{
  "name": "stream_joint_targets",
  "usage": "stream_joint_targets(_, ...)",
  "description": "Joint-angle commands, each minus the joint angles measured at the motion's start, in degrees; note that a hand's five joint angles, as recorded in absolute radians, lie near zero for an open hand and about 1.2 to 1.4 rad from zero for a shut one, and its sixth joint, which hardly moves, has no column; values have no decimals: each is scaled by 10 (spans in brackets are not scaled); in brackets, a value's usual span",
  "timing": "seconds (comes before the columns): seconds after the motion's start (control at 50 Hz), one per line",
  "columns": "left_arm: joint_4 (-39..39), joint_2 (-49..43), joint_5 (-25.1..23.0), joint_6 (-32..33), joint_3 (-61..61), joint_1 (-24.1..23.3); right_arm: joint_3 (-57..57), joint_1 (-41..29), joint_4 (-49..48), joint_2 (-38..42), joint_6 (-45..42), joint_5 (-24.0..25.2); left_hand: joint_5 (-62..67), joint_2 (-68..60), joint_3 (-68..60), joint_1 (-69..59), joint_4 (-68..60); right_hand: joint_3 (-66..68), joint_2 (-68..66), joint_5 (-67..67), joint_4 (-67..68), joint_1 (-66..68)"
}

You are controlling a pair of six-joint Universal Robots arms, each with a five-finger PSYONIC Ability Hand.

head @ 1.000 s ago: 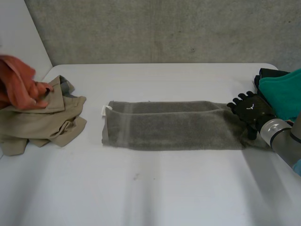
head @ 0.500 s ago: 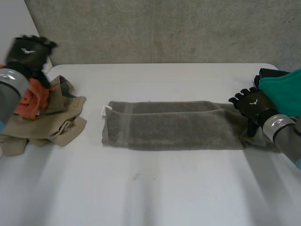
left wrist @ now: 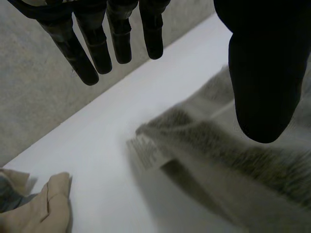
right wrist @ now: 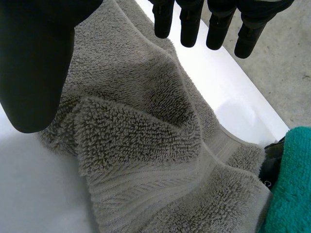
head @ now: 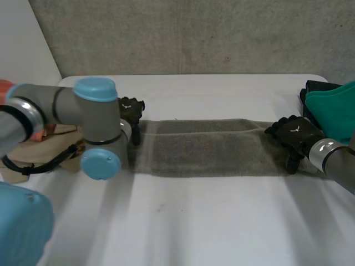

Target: Fold the laundry.

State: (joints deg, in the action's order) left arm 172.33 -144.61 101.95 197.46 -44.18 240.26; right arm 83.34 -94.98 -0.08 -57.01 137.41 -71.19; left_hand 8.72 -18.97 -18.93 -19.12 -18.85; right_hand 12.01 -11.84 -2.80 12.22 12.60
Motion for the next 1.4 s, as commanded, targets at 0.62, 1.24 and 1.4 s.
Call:
stream_joint_targets(0.62,-29,115,9,91,-26,8,-10,3,-5,-28,27,2,613,-610,-611,-609,-612,-20,18,28,-22,-26)
stream_joint_targets(1.24,294,414,-305,-93,-489,97,-282,-10,287,93,67,53,210,-207,-208,-206,-208,-20,18,28,-22,-26)
stream_joint_targets(1.4,105,231,-194,-71,-300,29,-158,-12,192,35,109,29,124,-121,-121,-119,-122,-20,18,28,-22,-26)
